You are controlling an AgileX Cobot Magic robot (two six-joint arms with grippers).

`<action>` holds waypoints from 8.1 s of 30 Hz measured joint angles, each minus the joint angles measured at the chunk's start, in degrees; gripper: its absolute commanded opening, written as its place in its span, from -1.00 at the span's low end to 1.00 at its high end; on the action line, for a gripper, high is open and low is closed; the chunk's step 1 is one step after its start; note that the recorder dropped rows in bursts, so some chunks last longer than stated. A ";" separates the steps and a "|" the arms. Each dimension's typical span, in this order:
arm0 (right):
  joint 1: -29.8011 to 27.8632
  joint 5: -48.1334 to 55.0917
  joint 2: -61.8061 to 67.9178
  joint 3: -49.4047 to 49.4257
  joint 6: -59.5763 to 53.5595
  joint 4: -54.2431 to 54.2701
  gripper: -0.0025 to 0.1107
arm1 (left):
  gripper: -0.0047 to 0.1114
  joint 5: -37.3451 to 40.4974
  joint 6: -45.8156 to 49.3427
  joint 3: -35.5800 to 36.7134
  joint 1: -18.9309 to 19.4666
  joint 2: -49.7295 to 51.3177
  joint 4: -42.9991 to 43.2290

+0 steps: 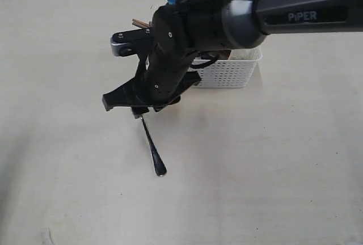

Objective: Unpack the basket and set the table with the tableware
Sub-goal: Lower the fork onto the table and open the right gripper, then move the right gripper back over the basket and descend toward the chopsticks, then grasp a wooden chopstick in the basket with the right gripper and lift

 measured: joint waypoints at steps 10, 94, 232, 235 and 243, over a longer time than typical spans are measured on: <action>4.21 6.31 4.37 -7.20 6.08 -9.32 -0.22 | -0.92 0.00 0.00 0.00 0.00 0.00 0.00; -8.54 32.85 1.34 -31.97 15.37 -17.23 -0.09 | -0.92 0.00 0.00 0.00 0.00 0.00 0.00; -7.72 22.55 9.80 -32.43 -11.28 -19.63 -0.24 | -0.92 0.00 0.00 0.00 0.00 0.00 0.00; -7.57 21.20 11.31 -32.43 -10.72 -22.05 -0.28 | -0.92 0.00 0.00 0.00 0.00 0.00 0.00; -7.44 19.21 14.33 -32.43 -6.48 -28.75 -0.42 | -0.92 0.00 0.00 0.00 0.00 0.00 0.00</action>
